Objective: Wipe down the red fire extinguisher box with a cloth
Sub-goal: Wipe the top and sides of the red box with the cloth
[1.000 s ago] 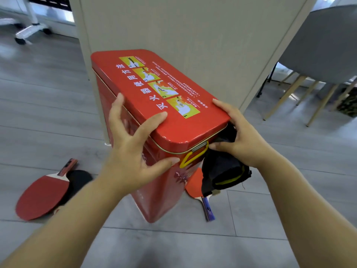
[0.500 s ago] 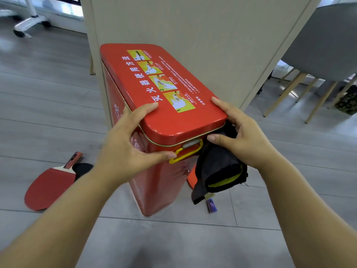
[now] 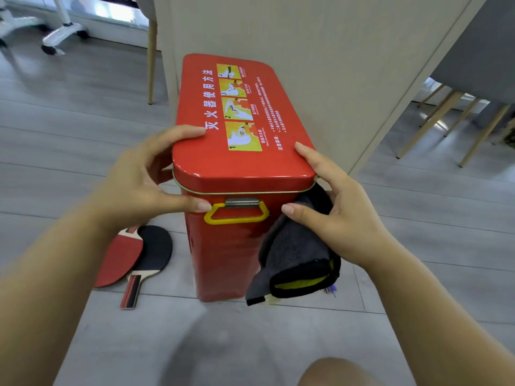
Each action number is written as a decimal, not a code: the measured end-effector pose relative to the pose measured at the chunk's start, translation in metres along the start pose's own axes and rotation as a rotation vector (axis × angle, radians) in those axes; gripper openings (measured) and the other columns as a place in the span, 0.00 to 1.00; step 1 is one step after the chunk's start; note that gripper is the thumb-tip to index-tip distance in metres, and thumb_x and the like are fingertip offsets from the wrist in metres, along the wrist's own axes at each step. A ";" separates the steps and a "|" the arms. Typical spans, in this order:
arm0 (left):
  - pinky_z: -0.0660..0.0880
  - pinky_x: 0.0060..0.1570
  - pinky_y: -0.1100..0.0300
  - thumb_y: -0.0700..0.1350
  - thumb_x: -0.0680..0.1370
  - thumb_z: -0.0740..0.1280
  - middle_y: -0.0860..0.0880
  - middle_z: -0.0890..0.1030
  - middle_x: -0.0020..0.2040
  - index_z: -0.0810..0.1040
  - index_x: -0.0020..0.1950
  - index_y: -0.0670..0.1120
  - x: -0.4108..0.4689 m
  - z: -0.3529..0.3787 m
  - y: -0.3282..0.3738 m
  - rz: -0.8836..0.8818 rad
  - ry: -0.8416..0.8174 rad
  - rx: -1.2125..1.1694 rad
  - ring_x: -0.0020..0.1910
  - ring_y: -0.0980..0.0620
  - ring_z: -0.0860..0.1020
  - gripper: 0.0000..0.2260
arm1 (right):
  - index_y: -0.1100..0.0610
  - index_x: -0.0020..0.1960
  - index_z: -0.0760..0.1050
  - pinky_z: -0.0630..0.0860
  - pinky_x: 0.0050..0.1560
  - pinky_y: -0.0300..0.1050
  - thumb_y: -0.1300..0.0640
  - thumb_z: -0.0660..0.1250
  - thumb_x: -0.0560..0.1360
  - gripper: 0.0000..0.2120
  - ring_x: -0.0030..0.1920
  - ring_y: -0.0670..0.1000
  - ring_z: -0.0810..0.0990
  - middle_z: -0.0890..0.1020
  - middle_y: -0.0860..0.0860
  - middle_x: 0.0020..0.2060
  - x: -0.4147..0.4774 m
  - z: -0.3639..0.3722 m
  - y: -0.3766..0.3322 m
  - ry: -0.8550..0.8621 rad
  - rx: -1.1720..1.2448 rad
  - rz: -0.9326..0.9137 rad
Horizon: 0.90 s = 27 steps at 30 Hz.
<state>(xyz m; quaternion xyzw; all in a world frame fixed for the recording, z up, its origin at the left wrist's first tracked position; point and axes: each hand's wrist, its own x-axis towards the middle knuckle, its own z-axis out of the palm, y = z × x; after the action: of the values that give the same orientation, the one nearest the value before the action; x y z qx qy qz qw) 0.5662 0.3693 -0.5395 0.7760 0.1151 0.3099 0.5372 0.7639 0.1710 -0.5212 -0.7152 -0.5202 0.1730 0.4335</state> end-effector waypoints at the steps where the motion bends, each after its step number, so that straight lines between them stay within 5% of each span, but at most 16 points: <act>1: 0.76 0.58 0.59 0.58 0.54 0.80 0.55 0.74 0.65 0.71 0.64 0.62 0.000 0.001 -0.001 0.000 -0.008 0.003 0.65 0.54 0.74 0.40 | 0.40 0.74 0.58 0.66 0.69 0.52 0.53 0.74 0.71 0.38 0.70 0.44 0.65 0.68 0.42 0.68 -0.001 0.000 0.000 0.005 -0.001 0.004; 5: 0.72 0.64 0.54 0.57 0.57 0.80 0.55 0.58 0.76 0.66 0.68 0.66 -0.005 0.004 -0.007 -0.014 0.024 0.072 0.70 0.56 0.67 0.42 | 0.41 0.75 0.57 0.65 0.69 0.39 0.60 0.73 0.71 0.40 0.70 0.39 0.64 0.67 0.39 0.70 -0.008 0.001 -0.002 0.045 -0.049 0.017; 7: 0.68 0.64 0.65 0.54 0.59 0.79 0.59 0.45 0.77 0.63 0.69 0.68 -0.010 0.007 -0.008 -0.017 0.086 0.188 0.73 0.62 0.60 0.42 | 0.42 0.76 0.52 0.65 0.64 0.29 0.64 0.72 0.72 0.42 0.68 0.35 0.66 0.69 0.40 0.69 -0.012 0.005 -0.003 0.066 -0.018 0.074; 9: 0.64 0.64 0.74 0.52 0.62 0.75 0.58 0.43 0.77 0.59 0.72 0.64 -0.014 0.011 -0.006 0.046 0.100 0.295 0.74 0.65 0.54 0.42 | 0.43 0.77 0.44 0.68 0.61 0.30 0.63 0.71 0.73 0.46 0.65 0.35 0.69 0.71 0.39 0.66 -0.017 0.009 -0.003 0.105 0.005 0.190; 13: 0.62 0.71 0.54 0.53 0.67 0.73 0.61 0.50 0.77 0.55 0.75 0.56 -0.016 0.012 -0.007 0.086 0.043 0.295 0.75 0.60 0.54 0.42 | 0.47 0.77 0.37 0.70 0.58 0.36 0.58 0.73 0.71 0.51 0.60 0.40 0.72 0.73 0.44 0.63 -0.029 0.015 -0.013 0.242 -0.022 0.395; 18: 0.62 0.71 0.43 0.65 0.65 0.68 0.59 0.51 0.77 0.55 0.73 0.60 -0.013 0.010 -0.014 0.134 0.048 0.298 0.76 0.56 0.55 0.40 | 0.57 0.76 0.53 0.75 0.61 0.55 0.55 0.79 0.65 0.49 0.62 0.53 0.75 0.74 0.52 0.65 -0.049 0.017 -0.027 0.478 0.016 0.567; 21: 0.61 0.71 0.44 0.63 0.64 0.70 0.59 0.50 0.77 0.57 0.73 0.57 -0.012 0.010 -0.015 0.132 0.051 0.277 0.76 0.58 0.53 0.41 | 0.57 0.54 0.77 0.81 0.51 0.54 0.57 0.80 0.62 0.23 0.49 0.55 0.83 0.83 0.54 0.50 -0.058 0.013 -0.044 0.573 0.061 0.553; 23: 0.62 0.71 0.44 0.58 0.65 0.72 0.60 0.50 0.77 0.57 0.73 0.55 -0.013 0.011 -0.013 0.119 0.055 0.277 0.75 0.58 0.53 0.40 | 0.53 0.43 0.79 0.82 0.48 0.54 0.63 0.78 0.65 0.12 0.43 0.54 0.85 0.85 0.53 0.43 -0.063 0.008 -0.061 0.631 0.089 0.520; 27: 0.63 0.71 0.44 0.52 0.68 0.75 0.66 0.48 0.75 0.57 0.73 0.55 -0.014 0.013 -0.008 0.093 0.039 0.248 0.75 0.60 0.52 0.39 | 0.55 0.55 0.76 0.81 0.51 0.49 0.63 0.76 0.67 0.19 0.49 0.48 0.83 0.83 0.49 0.49 -0.055 0.008 -0.097 0.764 0.055 0.327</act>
<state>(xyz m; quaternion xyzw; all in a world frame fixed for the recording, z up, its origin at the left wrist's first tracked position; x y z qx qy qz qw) 0.5646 0.3557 -0.5549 0.8348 0.1268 0.3330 0.4196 0.6788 0.1334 -0.4589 -0.7893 -0.1967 -0.0244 0.5812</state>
